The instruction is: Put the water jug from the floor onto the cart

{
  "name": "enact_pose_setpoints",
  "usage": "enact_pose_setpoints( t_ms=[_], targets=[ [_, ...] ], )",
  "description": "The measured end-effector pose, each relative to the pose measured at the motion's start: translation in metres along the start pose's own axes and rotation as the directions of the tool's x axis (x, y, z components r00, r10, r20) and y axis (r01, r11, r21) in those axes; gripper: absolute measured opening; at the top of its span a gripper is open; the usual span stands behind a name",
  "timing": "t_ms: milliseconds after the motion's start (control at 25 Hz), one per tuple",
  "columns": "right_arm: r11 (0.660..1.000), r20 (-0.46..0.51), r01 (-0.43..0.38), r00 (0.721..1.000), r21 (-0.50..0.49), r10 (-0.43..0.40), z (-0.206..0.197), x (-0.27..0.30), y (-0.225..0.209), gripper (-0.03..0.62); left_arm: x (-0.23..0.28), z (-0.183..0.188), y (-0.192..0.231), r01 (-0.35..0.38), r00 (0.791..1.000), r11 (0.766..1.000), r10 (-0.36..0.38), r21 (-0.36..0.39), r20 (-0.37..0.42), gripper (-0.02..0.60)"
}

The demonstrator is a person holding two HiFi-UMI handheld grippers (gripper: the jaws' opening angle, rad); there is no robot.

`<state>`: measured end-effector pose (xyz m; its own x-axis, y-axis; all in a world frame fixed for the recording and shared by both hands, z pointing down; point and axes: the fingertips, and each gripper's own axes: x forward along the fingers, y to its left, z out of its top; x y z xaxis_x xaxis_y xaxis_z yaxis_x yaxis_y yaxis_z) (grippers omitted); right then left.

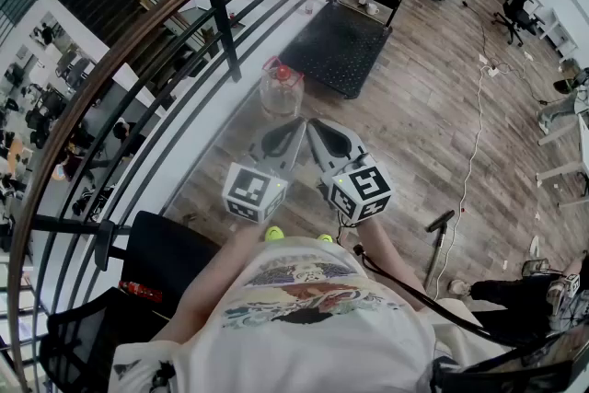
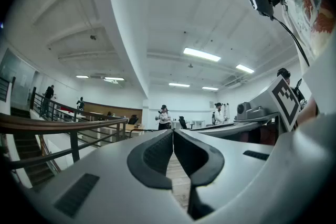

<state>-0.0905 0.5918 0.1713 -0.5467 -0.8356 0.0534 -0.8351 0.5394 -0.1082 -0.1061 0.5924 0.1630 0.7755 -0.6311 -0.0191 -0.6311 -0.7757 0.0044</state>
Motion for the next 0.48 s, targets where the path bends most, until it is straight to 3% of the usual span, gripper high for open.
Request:
enact_pose_setpoints(
  t_ms=[480],
  targets=[
    [1.000, -0.003, 0.002, 1.000, 0.020, -0.002, -0.004, 0.012, 0.009, 0.029, -0.008, -0.001, 0.014, -0.032, 0.999, 0.999, 0.032, -0.019, 0.001, 0.012]
  ],
)
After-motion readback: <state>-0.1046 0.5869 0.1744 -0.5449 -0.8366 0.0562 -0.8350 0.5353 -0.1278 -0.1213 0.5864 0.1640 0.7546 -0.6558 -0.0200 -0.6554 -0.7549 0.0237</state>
